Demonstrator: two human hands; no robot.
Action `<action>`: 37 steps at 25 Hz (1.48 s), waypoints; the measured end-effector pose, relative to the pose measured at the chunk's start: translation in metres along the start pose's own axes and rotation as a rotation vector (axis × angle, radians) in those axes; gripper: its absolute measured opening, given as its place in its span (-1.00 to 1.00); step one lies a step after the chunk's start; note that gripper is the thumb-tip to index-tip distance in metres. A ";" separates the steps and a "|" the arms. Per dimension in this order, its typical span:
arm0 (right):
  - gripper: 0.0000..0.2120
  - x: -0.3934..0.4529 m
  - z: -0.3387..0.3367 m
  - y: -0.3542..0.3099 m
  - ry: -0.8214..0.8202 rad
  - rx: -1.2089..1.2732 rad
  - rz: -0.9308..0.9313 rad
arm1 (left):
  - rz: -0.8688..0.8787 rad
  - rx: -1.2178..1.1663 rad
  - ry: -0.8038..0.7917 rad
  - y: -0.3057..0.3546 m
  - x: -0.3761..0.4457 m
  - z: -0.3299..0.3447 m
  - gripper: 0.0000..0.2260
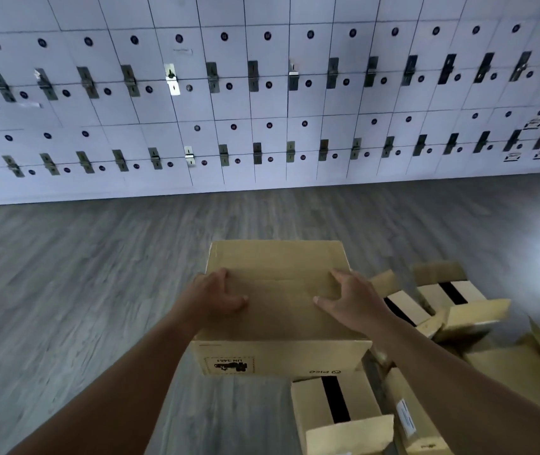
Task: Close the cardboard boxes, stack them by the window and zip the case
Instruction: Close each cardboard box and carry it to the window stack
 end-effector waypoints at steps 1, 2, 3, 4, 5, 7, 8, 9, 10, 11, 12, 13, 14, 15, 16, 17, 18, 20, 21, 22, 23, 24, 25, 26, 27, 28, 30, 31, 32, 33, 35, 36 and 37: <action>-0.15 0.021 0.003 -0.003 0.004 0.000 0.006 | 0.003 0.005 -0.013 -0.002 0.025 0.002 -0.32; -0.15 0.043 0.007 -0.007 0.015 -0.002 0.016 | 0.014 0.008 -0.016 -0.005 0.051 0.003 -0.34; -0.15 0.063 0.009 -0.012 0.029 -0.006 0.026 | 0.032 0.010 -0.008 -0.007 0.075 0.004 -0.35; -0.16 0.080 0.011 -0.017 0.045 -0.010 0.036 | 0.053 0.008 0.000 -0.008 0.097 0.004 -0.36; -0.16 0.101 0.013 -0.023 0.067 -0.016 0.057 | 0.078 0.007 -0.004 -0.010 0.124 0.003 -0.37; -0.16 0.142 0.015 -0.035 0.107 -0.038 0.108 | 0.126 -0.001 -0.036 -0.008 0.182 -0.001 -0.39; -0.16 0.160 0.015 -0.039 0.120 -0.044 0.133 | 0.152 -0.007 -0.061 -0.005 0.209 -0.003 -0.42; -0.16 0.178 0.015 -0.042 0.136 -0.045 0.158 | 0.181 -0.009 -0.083 0.000 0.236 -0.005 -0.44; -0.16 0.196 0.015 -0.043 0.156 -0.042 0.180 | 0.208 -0.007 -0.098 0.005 0.262 -0.005 -0.45; -0.16 0.214 0.014 -0.042 0.178 -0.035 0.202 | 0.234 -0.003 -0.102 0.011 0.286 -0.004 -0.44; -0.16 0.230 0.013 -0.040 0.195 -0.028 0.221 | 0.259 -0.002 -0.101 0.018 0.308 -0.002 -0.43; -0.17 0.245 0.012 -0.037 0.209 -0.023 0.237 | 0.283 -0.003 -0.098 0.024 0.326 0.001 -0.42; -0.20 0.264 0.011 -0.032 0.228 -0.023 0.256 | 0.312 0.003 -0.097 0.032 0.349 0.006 -0.43; -0.26 0.285 0.009 -0.025 0.245 -0.034 0.274 | 0.342 0.019 -0.097 0.041 0.373 0.013 -0.46; -0.32 0.306 0.007 -0.018 0.255 -0.045 0.287 | 0.370 0.034 -0.102 0.052 0.398 0.020 -0.48; -0.37 0.329 0.004 -0.010 0.267 -0.049 0.297 | 0.394 0.042 -0.112 0.065 0.425 0.028 -0.49; -0.39 0.353 0.001 0.001 0.283 -0.046 0.306 | 0.415 0.040 -0.119 0.079 0.451 0.037 -0.49; -0.39 0.396 -0.009 0.024 0.332 -0.029 0.330 | 0.452 0.019 -0.131 0.109 0.500 0.053 -0.49; -0.36 0.416 -0.016 0.034 0.355 -0.019 0.349 | 0.473 0.008 -0.139 0.126 0.521 0.059 -0.49; -0.33 0.436 -0.024 0.045 0.372 -0.009 0.377 | 0.496 0.006 -0.149 0.144 0.545 0.066 -0.48; -0.31 0.455 -0.032 0.056 0.384 -0.006 0.406 | 0.519 0.006 -0.154 0.162 0.567 0.073 -0.48; -0.32 0.473 -0.041 0.066 0.395 -0.014 0.427 | 0.539 0.005 -0.158 0.181 0.589 0.080 -0.48; -0.36 0.492 -0.051 0.076 0.408 -0.029 0.442 | 0.555 0.002 -0.166 0.199 0.611 0.086 -0.48; -0.42 0.512 -0.062 0.087 0.429 -0.045 0.456 | 0.571 -0.004 -0.176 0.219 0.635 0.095 -0.47; -0.46 0.531 -0.072 0.098 0.446 -0.063 0.468 | 0.588 -0.006 -0.189 0.238 0.658 0.105 -0.47; -0.49 0.547 -0.079 0.108 0.459 -0.078 0.476 | 0.605 -0.006 -0.204 0.254 0.677 0.114 -0.49; -0.52 0.584 -0.092 0.132 0.489 -0.089 0.492 | 0.651 -0.001 -0.223 0.288 0.717 0.136 -0.54; -0.53 0.605 -0.099 0.147 0.496 -0.089 0.506 | 0.677 0.005 -0.228 0.308 0.741 0.149 -0.58; -0.53 0.627 -0.106 0.162 0.501 -0.088 0.525 | 0.701 0.008 -0.239 0.328 0.765 0.162 -0.61; -0.53 0.649 -0.112 0.176 0.512 -0.089 0.542 | 0.728 0.009 -0.253 0.350 0.790 0.175 -0.63; -0.56 0.691 -0.127 0.206 0.561 -0.092 0.574 | 0.789 0.003 -0.288 0.394 0.840 0.202 -0.65; -0.57 0.711 -0.137 0.220 0.581 -0.089 0.598 | 0.814 -0.003 -0.310 0.418 0.864 0.216 -0.63; -0.58 0.726 -0.147 0.231 0.591 -0.082 0.620 | 0.831 -0.015 -0.330 0.439 0.882 0.226 -0.60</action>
Point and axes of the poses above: each hand's wrist, its own x-axis towards the middle knuckle, its own z-axis out of the palm, y = z × x, the point moved 4 cm from there along x, towards the middle knuckle, and after that the axes turned 9 degrees about y, right-handed, at the moved point
